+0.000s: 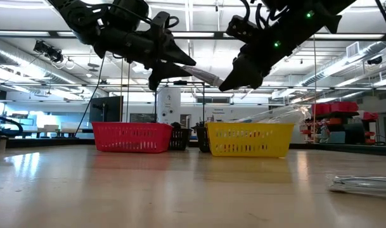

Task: Pick & Place Travel size toiletries
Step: Put the white toothpaste into the red bin

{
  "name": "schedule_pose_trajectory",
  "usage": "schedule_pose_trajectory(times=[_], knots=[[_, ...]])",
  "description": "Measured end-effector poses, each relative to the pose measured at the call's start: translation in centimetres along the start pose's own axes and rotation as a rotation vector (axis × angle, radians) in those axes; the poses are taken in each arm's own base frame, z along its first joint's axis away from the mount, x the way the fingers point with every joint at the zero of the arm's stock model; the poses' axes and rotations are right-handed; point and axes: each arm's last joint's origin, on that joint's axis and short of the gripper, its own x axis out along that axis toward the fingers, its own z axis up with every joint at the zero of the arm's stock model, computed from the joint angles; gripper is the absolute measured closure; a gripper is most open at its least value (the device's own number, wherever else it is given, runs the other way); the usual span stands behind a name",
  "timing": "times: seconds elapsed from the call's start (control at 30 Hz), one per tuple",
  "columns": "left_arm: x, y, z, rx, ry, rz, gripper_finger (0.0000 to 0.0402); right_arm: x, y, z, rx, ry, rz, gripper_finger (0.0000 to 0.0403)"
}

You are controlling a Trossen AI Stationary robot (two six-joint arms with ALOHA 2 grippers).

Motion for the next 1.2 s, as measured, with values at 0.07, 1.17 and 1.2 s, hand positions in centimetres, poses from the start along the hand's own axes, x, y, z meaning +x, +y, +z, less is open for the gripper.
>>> schedule_pose_trajectory(times=[0.07, 1.17, 1.2], knots=[[0.0, 0.0, 0.0, 0.001, 0.003, -0.003, 0.0270, 0.1, -0.1, 0.1, 0.010, -0.005, -0.009, 0.0336], [-9.3, 0.0, 1.4, 0.028, 0.250, 0.333, 0.0387, -1.2, 1.6, -0.1, 0.187, 0.004, 0.137, 0.0257], [-9.4, 0.1, 0.9, 0.026, 0.265, 0.368, 0.0385, -1.2, 1.7, -0.1, 0.202, 0.005, 0.158, 0.0257]])
